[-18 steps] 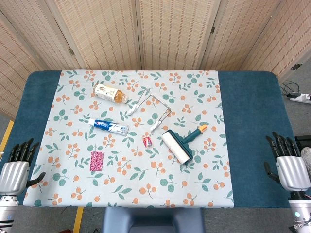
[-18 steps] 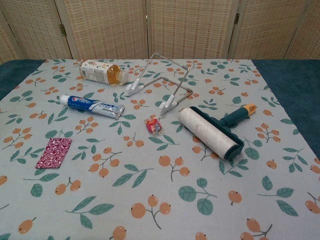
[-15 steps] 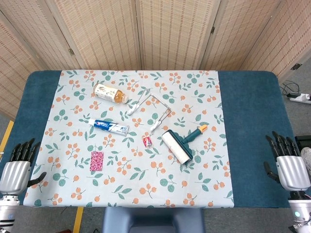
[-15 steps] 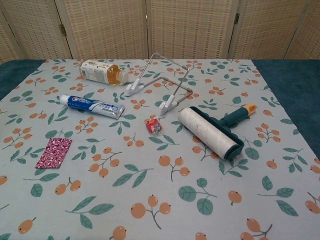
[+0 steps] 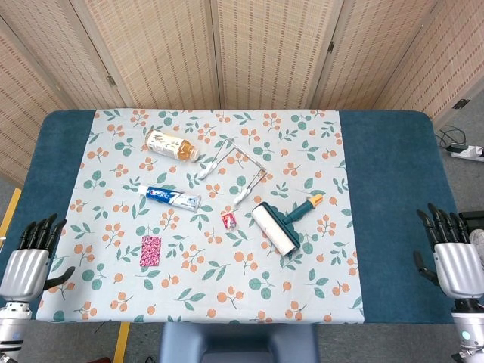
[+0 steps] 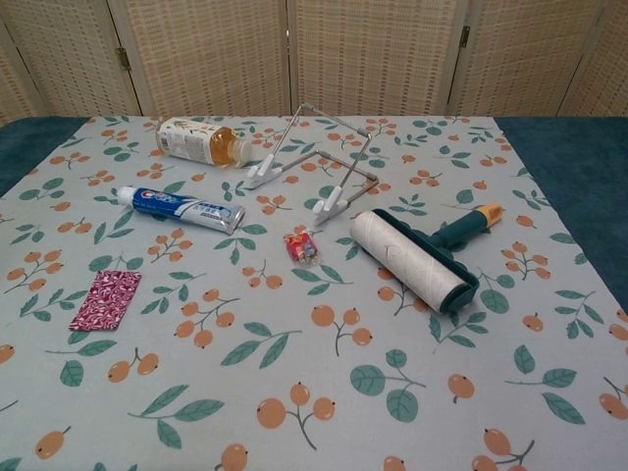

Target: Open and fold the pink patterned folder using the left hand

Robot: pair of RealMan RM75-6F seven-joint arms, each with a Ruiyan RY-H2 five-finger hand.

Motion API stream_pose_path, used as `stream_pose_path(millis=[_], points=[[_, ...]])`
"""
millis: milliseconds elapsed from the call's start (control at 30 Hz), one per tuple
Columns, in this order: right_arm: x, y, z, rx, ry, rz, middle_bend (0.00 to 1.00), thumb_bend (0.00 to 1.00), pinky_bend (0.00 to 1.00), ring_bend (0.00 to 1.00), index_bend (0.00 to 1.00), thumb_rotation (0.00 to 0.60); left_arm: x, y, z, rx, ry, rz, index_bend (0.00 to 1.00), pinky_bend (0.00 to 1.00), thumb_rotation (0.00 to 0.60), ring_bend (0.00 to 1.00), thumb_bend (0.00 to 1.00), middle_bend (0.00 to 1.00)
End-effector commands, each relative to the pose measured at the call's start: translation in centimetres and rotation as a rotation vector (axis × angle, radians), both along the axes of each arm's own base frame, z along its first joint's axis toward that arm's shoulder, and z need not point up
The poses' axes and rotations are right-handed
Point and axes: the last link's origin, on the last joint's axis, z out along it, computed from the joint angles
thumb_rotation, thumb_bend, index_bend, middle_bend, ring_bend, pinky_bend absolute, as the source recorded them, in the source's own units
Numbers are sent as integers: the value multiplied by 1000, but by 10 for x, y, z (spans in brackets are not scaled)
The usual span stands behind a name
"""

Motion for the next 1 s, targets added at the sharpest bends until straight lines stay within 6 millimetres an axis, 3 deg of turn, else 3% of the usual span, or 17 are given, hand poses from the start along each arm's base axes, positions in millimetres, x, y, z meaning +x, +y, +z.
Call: stream_pose_path(millis=[33, 367, 467, 567, 633, 700, 867, 1000], points=[[1, 0, 1, -4, 1, 4, 0, 457, 0, 0, 0, 600, 4, 6, -1, -26, 0, -28, 106, 0, 600, 0, 254, 3], [3, 0, 6, -18, 3, 16, 0, 458, 0, 0, 0, 600, 22, 36, -11, -150, -20, -114, 172, 0, 600, 0, 537, 5], [2, 0, 6, -17, 1, 12, 0, 458, 0, 0, 0, 600, 29, 45, -19, -212, -38, -137, 173, 0, 599, 0, 685, 5], [1, 0, 6, -17, -1, 10, 0, 457, 0, 0, 0, 600, 35, 53, -27, -275, -63, -154, 184, 0, 511, 0, 782, 5], [2, -1, 6, -16, -1, 12, 0, 457, 0, 0, 0, 600, 39, 57, -33, -310, -67, -171, 210, 0, 398, 0, 839, 5], [2, -1, 5, -15, -3, 13, 0, 457, 0, 0, 0, 600, 42, 62, -41, -348, -61, -188, 230, 0, 346, 0, 868, 5], [1, -1, 4, -10, -6, 8, 0, 456, 0, 0, 0, 600, 45, 69, -61, -423, -48, -201, 244, 0, 287, 0, 876, 5], [1, -1, 3, -8, -7, 5, 0, 458, 0, 0, 0, 600, 44, 72, -75, -473, -28, -189, 246, 0, 278, 0, 878, 5]])
